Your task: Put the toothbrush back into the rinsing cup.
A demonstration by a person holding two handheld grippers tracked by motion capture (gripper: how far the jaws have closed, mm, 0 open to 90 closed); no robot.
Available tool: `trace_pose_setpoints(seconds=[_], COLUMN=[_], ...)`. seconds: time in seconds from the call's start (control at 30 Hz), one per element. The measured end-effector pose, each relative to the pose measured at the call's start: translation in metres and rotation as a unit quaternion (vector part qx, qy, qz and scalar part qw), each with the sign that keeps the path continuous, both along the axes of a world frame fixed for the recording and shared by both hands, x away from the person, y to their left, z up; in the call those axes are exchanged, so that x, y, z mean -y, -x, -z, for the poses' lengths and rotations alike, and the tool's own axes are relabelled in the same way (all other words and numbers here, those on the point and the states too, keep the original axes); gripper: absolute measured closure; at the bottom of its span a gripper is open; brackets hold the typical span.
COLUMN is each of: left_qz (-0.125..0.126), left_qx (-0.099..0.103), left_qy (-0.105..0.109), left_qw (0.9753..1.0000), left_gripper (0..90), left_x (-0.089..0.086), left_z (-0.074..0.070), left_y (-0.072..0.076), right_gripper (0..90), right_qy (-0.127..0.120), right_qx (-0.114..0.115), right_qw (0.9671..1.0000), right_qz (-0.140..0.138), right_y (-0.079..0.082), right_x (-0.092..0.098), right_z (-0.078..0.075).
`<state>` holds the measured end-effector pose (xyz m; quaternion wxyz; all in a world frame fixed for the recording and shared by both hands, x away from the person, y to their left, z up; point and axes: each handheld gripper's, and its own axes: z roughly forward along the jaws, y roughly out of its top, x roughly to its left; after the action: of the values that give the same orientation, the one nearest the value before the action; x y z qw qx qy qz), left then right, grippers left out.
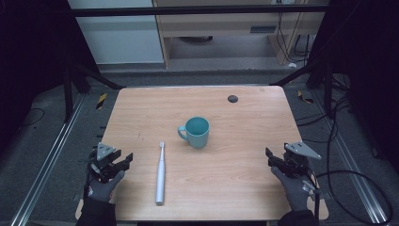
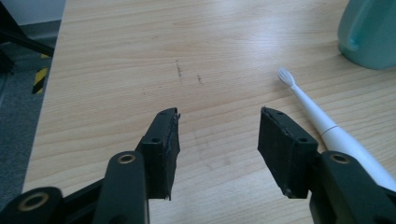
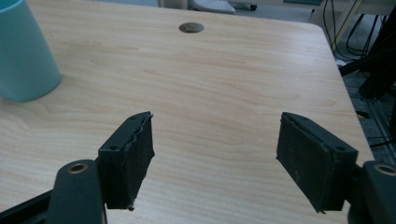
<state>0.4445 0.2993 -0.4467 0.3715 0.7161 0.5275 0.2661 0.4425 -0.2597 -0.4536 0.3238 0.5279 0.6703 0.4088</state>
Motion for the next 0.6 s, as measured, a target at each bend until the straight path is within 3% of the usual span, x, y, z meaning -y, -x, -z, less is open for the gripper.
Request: trace_pose_setpoints(seconds=[0.3, 0.6], left_qz=[0.036, 0.070], left_qx=[-0.019, -0.050], left_qy=[0.018, 0.009], left_qw=[0.9990, 0.9962], left_gripper=[44.8, 43.6], left_x=[0.020, 0.041], left_z=[0.002, 0.010], left_y=[0.009, 0.017], right_gripper=[32.3, 37.4], right_qy=[0.015, 0.027], right_qx=[-0.018, -0.034], right_qw=[0.9993, 0.9982], right_qz=[-0.027, -0.042], right_y=[0.007, 0.005], right_x=[-0.009, -0.015], right_z=[0.007, 0.012])
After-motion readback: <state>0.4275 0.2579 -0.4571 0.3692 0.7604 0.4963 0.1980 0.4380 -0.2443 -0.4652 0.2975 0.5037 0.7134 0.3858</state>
